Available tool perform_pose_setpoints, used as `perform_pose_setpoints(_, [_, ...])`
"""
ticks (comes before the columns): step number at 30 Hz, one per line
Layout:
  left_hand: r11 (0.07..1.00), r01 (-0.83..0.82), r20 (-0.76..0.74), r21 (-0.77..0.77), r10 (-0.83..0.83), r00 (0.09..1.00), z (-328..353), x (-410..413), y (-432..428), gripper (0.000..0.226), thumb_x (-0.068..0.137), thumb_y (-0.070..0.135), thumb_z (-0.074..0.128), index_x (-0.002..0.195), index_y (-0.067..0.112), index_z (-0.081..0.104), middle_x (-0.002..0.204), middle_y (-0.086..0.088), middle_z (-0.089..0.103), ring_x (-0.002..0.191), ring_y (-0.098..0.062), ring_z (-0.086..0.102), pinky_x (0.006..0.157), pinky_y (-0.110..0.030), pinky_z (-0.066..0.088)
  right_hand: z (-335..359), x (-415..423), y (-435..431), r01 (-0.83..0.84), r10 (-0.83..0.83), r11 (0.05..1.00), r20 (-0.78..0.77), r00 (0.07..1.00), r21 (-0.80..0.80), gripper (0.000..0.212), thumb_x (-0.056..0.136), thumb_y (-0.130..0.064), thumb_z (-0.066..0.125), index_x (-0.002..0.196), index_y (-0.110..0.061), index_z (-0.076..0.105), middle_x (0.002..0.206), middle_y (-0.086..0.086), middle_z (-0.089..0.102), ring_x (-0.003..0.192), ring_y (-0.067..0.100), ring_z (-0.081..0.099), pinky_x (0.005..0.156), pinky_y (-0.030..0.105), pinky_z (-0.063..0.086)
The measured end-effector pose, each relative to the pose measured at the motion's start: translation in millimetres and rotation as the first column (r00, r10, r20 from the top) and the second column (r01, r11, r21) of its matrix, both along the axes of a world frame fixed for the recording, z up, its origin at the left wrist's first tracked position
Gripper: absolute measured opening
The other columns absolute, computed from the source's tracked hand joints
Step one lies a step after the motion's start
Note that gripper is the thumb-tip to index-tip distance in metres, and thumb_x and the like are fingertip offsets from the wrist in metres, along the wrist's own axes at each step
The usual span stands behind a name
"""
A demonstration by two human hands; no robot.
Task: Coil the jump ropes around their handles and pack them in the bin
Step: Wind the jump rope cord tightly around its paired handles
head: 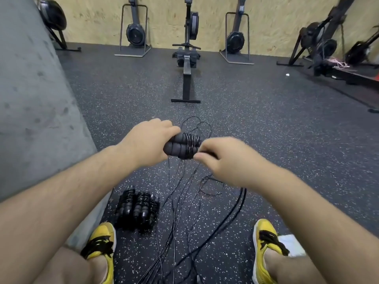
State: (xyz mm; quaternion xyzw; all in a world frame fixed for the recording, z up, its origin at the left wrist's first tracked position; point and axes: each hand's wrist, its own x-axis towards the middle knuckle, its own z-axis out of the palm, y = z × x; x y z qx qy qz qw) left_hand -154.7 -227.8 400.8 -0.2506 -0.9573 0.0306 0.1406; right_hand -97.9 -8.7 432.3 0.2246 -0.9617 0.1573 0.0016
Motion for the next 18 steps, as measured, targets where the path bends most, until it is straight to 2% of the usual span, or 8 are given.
perform_pose_setpoints(2, [0.992,0.129,0.038,0.013,-0.129,0.991,-2,4,5,0.038,0.073,0.027,0.068,0.109,0.028,0.056,0.099,0.008,0.056,0.09,-0.023,0.054,0.075,-0.039,0.049,11,-10,14,0.005,-0.002,1.0,-0.126,0.992,0.023,0.023,0.092,-0.053,0.06,0.093,-0.031,0.068,0.078,-0.015,0.063,0.072,0.005,0.053,0.066,0.029,0.045])
perform_pose_setpoints(4, [0.963,0.268,0.099,0.004,-0.267,0.959,-3,9,11,0.042,0.068,0.025,0.07,0.108,0.029,0.057,0.097,0.009,0.055,0.089,-0.021,0.053,0.076,-0.04,0.05,11,-25,23,-0.001,-0.002,1.0,-0.149,0.989,-0.022,0.026,0.084,-0.058,0.067,0.089,-0.033,0.07,0.075,-0.017,0.064,0.073,0.003,0.053,0.066,0.028,0.044])
perform_pose_setpoints(7, [0.911,0.383,0.179,0.15,-0.407,0.896,0,22,19,0.038,0.069,0.024,0.076,0.102,0.022,0.058,0.093,0.009,0.052,0.09,-0.016,0.051,0.078,-0.034,0.045,-1,-47,34,0.014,-0.037,0.968,-0.087,0.996,-0.251,0.02,0.083,-0.052,0.071,0.084,-0.032,0.071,0.072,-0.014,0.064,0.068,0.002,0.054,0.067,0.029,0.046])
perform_pose_setpoints(9, [0.888,0.292,0.2,0.356,-0.378,0.904,7,32,24,0.037,0.071,0.024,0.079,0.102,0.022,0.059,0.093,0.012,0.054,0.089,-0.009,0.052,0.078,-0.028,0.043,-15,-56,40,0.065,-0.061,0.917,0.021,0.998,-0.393,0.014,0.091,-0.039,0.067,0.082,-0.029,0.069,0.071,-0.013,0.064,0.065,0.003,0.055,0.068,0.029,0.048])
perform_pose_setpoints(12, [0.833,0.127,0.145,0.538,-0.24,0.96,19,34,27,0.036,0.071,0.018,0.077,0.102,0.027,0.06,0.095,0.012,0.062,0.088,-0.008,0.057,0.08,-0.028,0.047,-49,-49,25,0.119,-0.061,0.958,0.217,0.974,-0.263,0.024,0.101,-0.014,0.05,0.08,-0.02,0.059,0.073,-0.012,0.054,0.067,0.001,0.05,0.07,0.022,0.045])
perform_pose_setpoints(15, [0.919,0.083,0.018,0.386,-0.098,0.995,15,22,23,0.023,0.07,0.02,0.068,0.087,0.028,0.055,0.084,0.007,0.058,0.081,-0.02,0.056,0.074,-0.041,0.05,-73,-22,-12,0.112,-0.024,0.968,0.362,0.932,-0.223,0.034,0.108,-0.034,0.034,0.1,-0.012,0.059,0.08,-0.005,0.056,0.066,0.01,0.051,0.065,0.026,0.041])
perform_pose_setpoints(16, [0.955,0.049,0.003,0.292,-0.052,0.999,11,16,19,0.025,0.07,0.019,0.068,0.092,0.025,0.057,0.089,0.004,0.058,0.086,-0.023,0.056,0.076,-0.042,0.05,-74,-12,-24,0.079,0.002,0.977,0.381,0.925,-0.199,0.035,0.108,-0.037,0.034,0.101,-0.012,0.056,0.082,-0.002,0.057,0.068,0.015,0.053,0.062,0.028,0.038])
perform_pose_setpoints(18, [0.992,-0.02,0.0,0.125,0.02,1.0,1,6,12,0.035,0.074,0.019,0.068,0.108,0.017,0.059,0.101,-0.003,0.058,0.098,-0.028,0.055,0.083,-0.043,0.048,-67,-1,-36,0.013,0.027,0.994,0.35,0.936,-0.113,0.033,0.107,-0.037,0.037,0.087,-0.014,0.047,0.079,0.0,0.051,0.066,0.015,0.048,0.054,0.03,0.03])
